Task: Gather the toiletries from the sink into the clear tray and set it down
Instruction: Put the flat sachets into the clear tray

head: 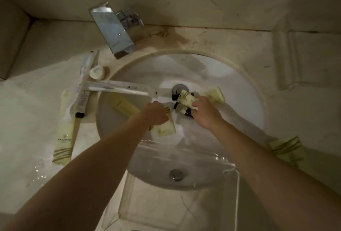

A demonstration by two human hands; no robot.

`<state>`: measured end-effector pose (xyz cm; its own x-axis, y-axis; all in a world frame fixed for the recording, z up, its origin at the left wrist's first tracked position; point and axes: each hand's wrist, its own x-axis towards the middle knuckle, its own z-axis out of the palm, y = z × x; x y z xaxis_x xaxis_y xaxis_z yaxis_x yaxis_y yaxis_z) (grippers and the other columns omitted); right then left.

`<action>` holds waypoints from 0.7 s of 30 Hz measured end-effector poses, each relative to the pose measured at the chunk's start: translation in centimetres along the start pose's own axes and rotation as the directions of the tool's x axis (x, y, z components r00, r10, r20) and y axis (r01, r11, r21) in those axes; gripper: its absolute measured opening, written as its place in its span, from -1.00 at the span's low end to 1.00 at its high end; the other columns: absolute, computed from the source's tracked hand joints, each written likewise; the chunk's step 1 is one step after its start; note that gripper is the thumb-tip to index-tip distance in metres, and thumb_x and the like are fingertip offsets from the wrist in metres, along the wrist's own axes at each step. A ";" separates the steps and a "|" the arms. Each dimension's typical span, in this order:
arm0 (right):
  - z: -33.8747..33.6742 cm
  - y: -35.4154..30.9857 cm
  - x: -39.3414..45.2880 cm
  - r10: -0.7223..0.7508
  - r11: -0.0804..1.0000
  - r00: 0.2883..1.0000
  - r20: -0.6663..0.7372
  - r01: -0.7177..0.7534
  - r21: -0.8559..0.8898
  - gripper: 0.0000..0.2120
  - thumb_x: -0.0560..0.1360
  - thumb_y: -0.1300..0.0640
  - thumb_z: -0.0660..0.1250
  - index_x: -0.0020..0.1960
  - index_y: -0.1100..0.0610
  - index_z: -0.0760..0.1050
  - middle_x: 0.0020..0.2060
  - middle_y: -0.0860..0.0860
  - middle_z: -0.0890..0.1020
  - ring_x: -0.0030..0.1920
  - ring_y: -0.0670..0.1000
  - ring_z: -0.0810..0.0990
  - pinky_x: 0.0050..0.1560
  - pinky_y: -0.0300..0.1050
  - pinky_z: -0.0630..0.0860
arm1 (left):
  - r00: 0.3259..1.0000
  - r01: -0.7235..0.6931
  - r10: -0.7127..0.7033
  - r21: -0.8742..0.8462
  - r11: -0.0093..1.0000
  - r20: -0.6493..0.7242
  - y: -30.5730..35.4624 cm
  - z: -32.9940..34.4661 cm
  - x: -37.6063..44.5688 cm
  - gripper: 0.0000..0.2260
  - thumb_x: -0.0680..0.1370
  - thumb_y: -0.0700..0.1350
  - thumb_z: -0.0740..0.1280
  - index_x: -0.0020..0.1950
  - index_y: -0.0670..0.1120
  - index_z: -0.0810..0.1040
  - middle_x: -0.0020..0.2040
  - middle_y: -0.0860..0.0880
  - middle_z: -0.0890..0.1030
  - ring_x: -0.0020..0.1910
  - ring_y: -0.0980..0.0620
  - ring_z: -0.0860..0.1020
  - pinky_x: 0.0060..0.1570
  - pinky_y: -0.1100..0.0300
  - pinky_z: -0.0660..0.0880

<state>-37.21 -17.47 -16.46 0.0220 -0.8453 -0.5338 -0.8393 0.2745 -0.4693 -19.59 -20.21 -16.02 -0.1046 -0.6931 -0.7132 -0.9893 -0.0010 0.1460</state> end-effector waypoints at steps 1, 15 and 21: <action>0.1 0.0 0.1 -0.006 1.000 0.999 -0.036 0.006 0.025 -0.70 0.56 0.15 0.20 0.26 0.18 0.50 0.42 0.09 0.31 0.31 0.14 0.40 0.24 0.00 0.41 | 1.000 -0.025 0.025 0.016 1.000 -0.013 0.1 -0.2 0.0 -0.69 0.54 -0.02 0.28 0.17 -0.19 0.55 0.16 -0.16 0.56 0.12 -0.12 0.54 0.05 0.13 0.43; -2.9 -0.6 -3.7 0.030 0.967 0.887 -0.461 0.092 0.239 -0.79 0.40 0.33 0.34 -0.02 0.15 0.42 -0.12 0.00 0.49 -0.11 0.04 0.48 -0.21 -0.09 0.44 | 0.981 -0.124 0.060 -0.364 0.923 -0.182 0.8 -2.9 -3.4 -0.71 0.52 -0.27 0.26 0.25 -0.17 0.43 0.12 -0.19 0.53 0.07 -0.15 0.52 -0.11 0.14 0.44; -4.0 -1.7 -8.6 -0.135 0.949 0.847 -0.515 0.260 0.178 -0.70 0.31 0.33 0.39 -0.33 0.12 0.27 -0.02 0.01 0.40 0.04 0.06 0.44 -0.07 -0.15 0.35 | 0.985 -0.174 0.107 -0.726 0.665 -0.138 1.2 -6.1 -8.8 -0.83 0.47 -0.33 0.28 0.01 -0.15 0.50 -0.12 -0.12 0.53 -0.10 -0.11 0.52 -0.24 0.14 0.46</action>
<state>-38.12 -12.55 -8.26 -0.1477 -0.9887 -0.0263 -0.6944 0.1226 -0.7090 -19.19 -18.48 -5.38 -0.1949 -0.7821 -0.5918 -0.5659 -0.4032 0.7192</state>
